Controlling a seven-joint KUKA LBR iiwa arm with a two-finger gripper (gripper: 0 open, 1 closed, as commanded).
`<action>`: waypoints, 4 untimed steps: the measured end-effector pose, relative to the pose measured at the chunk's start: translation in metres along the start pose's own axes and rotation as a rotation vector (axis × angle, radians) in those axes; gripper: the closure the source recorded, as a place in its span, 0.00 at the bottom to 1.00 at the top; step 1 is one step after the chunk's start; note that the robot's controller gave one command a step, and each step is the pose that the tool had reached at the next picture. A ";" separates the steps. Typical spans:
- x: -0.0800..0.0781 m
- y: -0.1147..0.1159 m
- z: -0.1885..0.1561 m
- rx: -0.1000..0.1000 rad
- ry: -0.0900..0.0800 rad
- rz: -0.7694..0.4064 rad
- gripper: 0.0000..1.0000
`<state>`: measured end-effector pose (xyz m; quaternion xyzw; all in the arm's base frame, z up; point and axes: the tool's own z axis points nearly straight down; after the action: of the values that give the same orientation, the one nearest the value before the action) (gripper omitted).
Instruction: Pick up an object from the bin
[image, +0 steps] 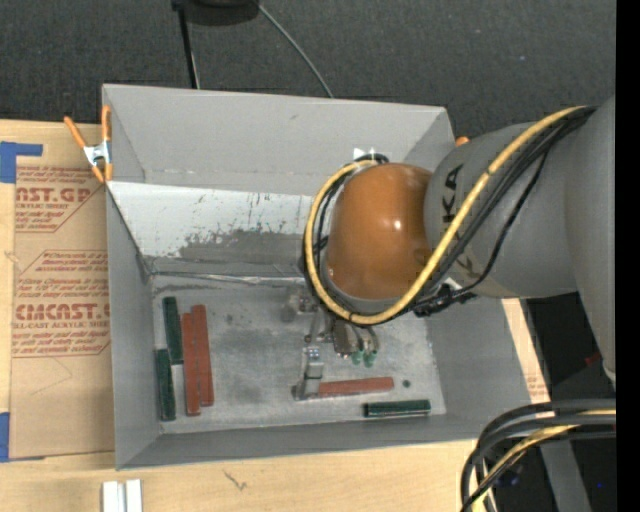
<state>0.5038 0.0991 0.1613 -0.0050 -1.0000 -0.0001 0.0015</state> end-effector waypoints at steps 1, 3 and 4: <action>-0.007 -0.017 0.033 0.003 -0.009 -0.170 0.00; -0.015 -0.078 0.091 -0.001 -0.005 -0.069 0.00; -0.014 -0.078 0.090 -0.002 0.002 -0.070 1.00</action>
Offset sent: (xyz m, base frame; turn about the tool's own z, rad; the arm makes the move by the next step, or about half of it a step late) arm 0.0136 -0.0794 -0.0913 -0.0694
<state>0.5170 0.0209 0.0710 0.0299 -0.9995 -0.0010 0.0024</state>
